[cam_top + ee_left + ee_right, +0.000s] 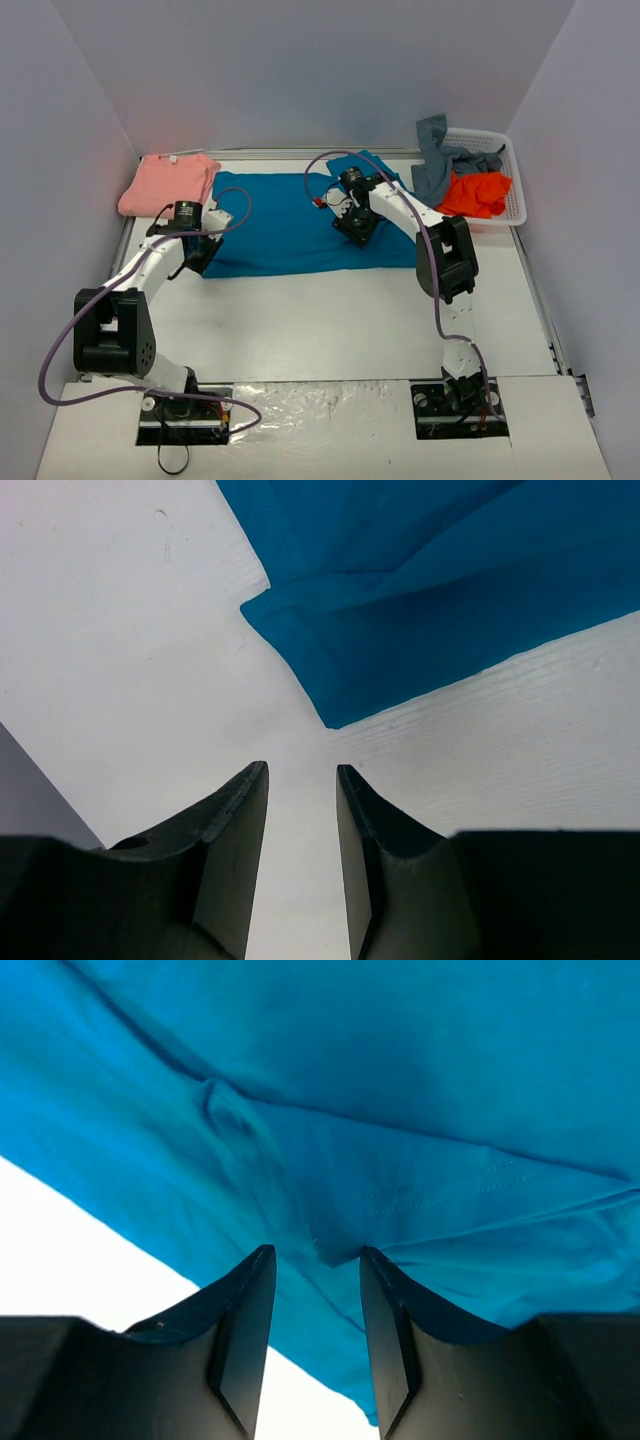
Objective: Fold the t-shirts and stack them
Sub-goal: Fold the flattened tshirt in 1/3 of the way
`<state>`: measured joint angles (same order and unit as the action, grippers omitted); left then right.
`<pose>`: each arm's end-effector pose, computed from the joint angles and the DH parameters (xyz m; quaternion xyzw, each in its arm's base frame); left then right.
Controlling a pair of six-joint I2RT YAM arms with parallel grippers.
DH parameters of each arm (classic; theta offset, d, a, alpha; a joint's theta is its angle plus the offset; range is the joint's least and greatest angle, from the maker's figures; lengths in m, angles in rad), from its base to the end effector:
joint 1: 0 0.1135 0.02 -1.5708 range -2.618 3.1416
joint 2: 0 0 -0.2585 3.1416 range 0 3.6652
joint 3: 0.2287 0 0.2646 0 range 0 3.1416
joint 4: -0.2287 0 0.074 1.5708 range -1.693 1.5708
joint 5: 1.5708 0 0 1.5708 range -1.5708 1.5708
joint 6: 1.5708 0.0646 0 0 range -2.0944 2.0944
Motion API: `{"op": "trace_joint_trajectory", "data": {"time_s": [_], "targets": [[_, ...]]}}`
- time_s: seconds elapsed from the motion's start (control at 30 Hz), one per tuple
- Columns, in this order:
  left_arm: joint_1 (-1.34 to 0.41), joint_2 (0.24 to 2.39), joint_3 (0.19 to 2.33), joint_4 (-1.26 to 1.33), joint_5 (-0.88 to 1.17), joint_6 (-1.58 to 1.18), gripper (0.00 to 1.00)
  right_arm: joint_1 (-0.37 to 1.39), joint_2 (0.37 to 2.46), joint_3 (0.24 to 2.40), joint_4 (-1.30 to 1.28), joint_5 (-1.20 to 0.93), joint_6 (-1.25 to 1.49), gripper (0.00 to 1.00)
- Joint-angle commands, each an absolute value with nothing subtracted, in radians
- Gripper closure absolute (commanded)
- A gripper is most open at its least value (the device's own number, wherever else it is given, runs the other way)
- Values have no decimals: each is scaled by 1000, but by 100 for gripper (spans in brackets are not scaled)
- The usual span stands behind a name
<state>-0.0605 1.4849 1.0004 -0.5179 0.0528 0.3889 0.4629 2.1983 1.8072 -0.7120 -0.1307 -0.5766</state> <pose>0.3276 -0.0233 0.1874 0.2210 0.9338 0.0208 0.2807 0.4393 0.2286 0.1567 -0.4952 0.8350 0.0503 0.2345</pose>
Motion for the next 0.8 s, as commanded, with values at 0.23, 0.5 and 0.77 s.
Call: {"op": "trace_joint_trajectory", "data": {"time_s": [0.23,0.5,0.77], "targets": [[-55,1482,989,-505,52,379,67,485,2241,1847,-683,-8,-543,79],[-54,1476,989,-500,55,377,67,491,2253,1858,-672,32,-528,100],[-54,1476,986,-505,57,377,67,495,2256,1916,-647,87,-508,100]]}}
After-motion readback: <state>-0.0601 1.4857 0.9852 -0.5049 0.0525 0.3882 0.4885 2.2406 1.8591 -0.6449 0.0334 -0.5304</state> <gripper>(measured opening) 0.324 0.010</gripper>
